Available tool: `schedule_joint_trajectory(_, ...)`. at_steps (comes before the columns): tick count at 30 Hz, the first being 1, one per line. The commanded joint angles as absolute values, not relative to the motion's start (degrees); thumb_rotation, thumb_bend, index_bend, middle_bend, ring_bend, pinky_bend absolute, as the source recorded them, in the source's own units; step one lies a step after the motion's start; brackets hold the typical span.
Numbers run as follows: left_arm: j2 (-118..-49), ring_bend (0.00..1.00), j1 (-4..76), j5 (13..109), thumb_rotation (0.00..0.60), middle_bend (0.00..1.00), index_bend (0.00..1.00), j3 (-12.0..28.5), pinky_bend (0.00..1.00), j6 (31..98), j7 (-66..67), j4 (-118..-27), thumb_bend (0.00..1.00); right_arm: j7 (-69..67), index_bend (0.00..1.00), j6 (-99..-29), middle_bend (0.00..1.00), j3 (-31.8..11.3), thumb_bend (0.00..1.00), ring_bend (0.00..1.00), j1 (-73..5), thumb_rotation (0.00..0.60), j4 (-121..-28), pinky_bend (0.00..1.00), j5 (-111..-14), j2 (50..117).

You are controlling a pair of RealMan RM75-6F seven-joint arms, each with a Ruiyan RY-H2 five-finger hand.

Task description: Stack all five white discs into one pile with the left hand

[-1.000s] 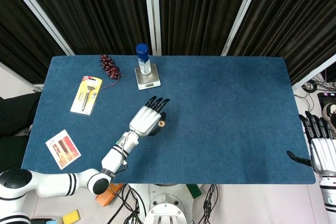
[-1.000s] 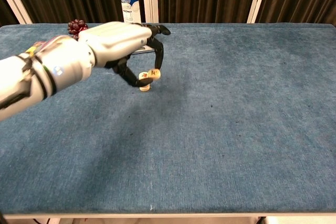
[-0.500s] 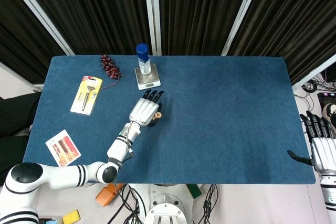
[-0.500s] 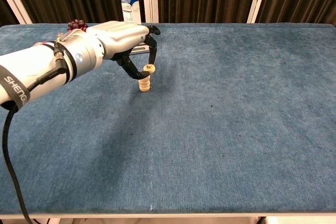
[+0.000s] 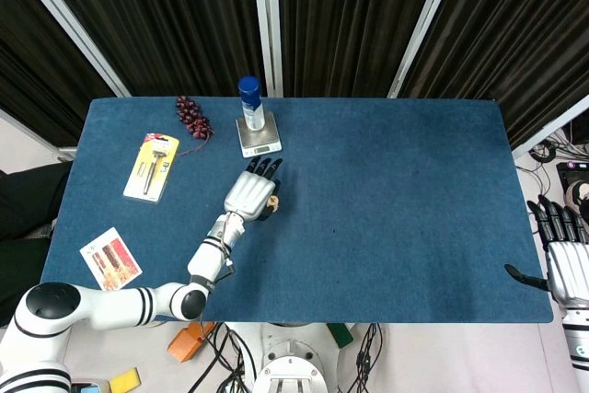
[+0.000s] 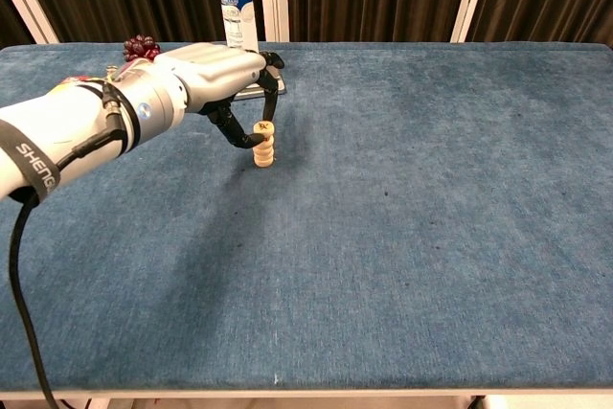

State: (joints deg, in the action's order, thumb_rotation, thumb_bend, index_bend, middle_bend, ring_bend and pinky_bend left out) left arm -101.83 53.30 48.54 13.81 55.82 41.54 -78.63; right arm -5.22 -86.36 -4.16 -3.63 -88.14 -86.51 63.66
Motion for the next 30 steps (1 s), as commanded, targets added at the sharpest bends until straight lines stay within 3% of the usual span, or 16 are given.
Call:
schedule_joint_trajectory(1, -101.88, 0.0, 53.42, 48.43, 0.6, 0.0, 0.44, 13.69, 0.0, 55.88, 41.41, -78.46, 0.33, -5.2, 0.0, -86.36, 0.0, -4.17, 0.13, 0.0, -3.64, 0.6, -88.16, 0.0, -86.53, 63.68)
schedule_joint_trajectory(19, -99.43, 0.0, 52.14, 51.0, 0.6, 0.0, 0.38, 12.33, 0.0, 58.29, 37.91, -81.86, 0.32, -5.34, 0.0, -86.64, 0.0, -4.26, 0.13, 0.0, -3.41, 0.6, -88.21, 0.0, -86.37, 63.42)
schedule_joint_trajectory(25, -93.56, 0.0, 47.1, 57.13, 0.6, 0.0, 0.25, 11.27, 0.0, 64.43, 31.67, -89.11, 0.32, -5.87, 0.0, -86.31, 0.0, -4.3, 0.13, 0.0, -3.49, 0.6, -88.04, 0.0, -86.24, 63.1)
schedule_joint_trajectory(30, -84.56, 0.0, 38.99, 62.47, 0.6, 0.0, 0.23, 8.35, 0.0, 72.37, 25.07, -95.82, 0.3, -8.52, 0.0, -84.67, 0.0, -3.89, 0.13, 0.0, -3.61, 0.6, -87.9, 0.0, -85.71, 61.73)
